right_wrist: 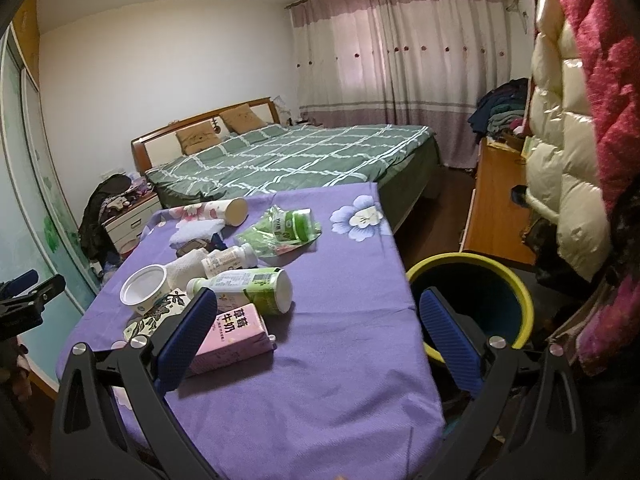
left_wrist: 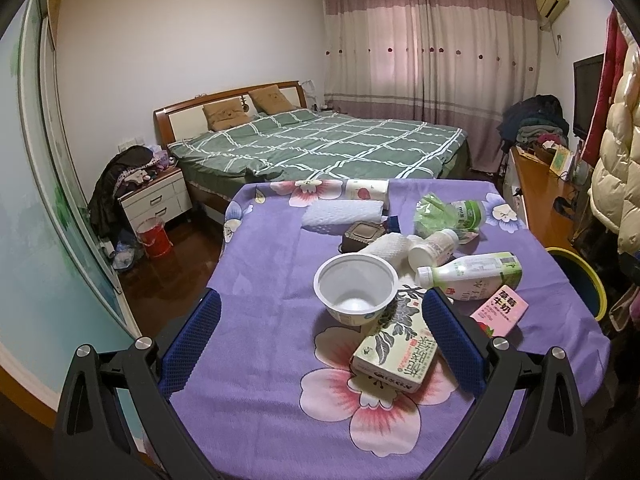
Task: Collect trash
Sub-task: 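Grasp the green-capped jar with the right gripper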
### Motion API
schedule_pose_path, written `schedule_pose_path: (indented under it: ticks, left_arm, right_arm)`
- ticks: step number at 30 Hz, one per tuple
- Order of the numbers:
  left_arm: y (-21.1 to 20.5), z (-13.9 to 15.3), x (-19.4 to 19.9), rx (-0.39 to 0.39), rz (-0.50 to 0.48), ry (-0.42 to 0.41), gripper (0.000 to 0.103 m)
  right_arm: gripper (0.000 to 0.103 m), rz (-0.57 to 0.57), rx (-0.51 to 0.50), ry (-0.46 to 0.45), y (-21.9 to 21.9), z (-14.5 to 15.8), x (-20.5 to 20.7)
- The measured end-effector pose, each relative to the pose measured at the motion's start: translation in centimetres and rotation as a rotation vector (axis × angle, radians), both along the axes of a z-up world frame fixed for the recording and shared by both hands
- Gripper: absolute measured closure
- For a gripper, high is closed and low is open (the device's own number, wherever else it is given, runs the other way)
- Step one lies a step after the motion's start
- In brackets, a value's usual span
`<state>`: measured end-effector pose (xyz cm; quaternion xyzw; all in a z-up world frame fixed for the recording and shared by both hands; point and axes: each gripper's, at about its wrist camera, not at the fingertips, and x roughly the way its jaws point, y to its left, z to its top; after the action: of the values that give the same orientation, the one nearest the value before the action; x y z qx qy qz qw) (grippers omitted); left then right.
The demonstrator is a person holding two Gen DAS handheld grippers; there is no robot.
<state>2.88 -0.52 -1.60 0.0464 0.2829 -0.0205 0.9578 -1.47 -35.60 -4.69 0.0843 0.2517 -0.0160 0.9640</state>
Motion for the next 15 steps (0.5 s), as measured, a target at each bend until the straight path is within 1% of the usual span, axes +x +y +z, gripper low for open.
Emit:
schedule_pose_path:
  ticks: [4, 9, 15]
  left_arm:
    - [0.2, -0.4, 1.1, -0.007, 0.004, 0.004, 0.004]
    - [-0.1, -0.7, 3.3, 0.013, 0.009, 0.006, 0.004]
    - [-0.5, -0.7, 7.3, 0.012, 0.009, 0.015, 0.004]
  right_arm:
    - [0.006, 0.026, -0.013, 0.026, 1.4, -0.7, 2.0]
    - [0.006, 0.048, -0.013, 0.084, 2.4, -1.9, 5.4]
    - [0.007, 0.055, -0.023, 0.11, 1.7, -1.7, 10.1]
